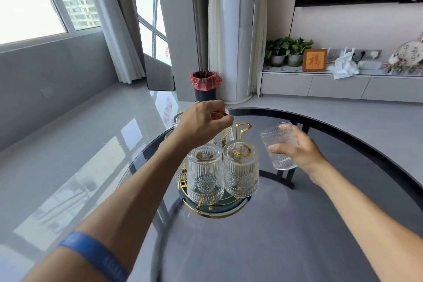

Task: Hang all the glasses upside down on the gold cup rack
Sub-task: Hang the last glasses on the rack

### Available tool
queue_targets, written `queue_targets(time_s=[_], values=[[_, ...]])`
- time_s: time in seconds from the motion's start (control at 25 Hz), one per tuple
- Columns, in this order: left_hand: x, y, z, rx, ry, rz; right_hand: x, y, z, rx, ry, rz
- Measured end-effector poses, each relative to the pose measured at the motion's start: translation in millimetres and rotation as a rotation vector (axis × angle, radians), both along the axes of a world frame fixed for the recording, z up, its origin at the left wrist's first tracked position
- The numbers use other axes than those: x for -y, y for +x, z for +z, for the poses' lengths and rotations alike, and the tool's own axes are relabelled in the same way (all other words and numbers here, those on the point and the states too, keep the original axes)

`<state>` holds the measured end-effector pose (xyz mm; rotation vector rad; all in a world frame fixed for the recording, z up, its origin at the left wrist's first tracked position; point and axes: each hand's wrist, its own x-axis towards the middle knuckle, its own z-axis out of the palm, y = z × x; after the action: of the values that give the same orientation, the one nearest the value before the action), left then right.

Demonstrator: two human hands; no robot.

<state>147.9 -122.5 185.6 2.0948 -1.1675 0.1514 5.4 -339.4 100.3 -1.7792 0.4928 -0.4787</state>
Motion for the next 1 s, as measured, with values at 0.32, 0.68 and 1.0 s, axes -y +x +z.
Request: queue_targets(time_s=[0.32,0.68,1.0], values=[[21.0,-61.3,6.2,-0.071,0.076,-0.168,9.0,-67.3,83.6,-0.346,-0.541,0.225],[15.3,-89.8,0.0,0.101,0.215,-0.110,-13.7,-79.5,138.1,-0.578,-1.010,0.167],[13.1,-89.7,-0.3,0.123,0.198,-0.109,-35.2,-49.8,143.3,-0.570,-1.036,0.306]])
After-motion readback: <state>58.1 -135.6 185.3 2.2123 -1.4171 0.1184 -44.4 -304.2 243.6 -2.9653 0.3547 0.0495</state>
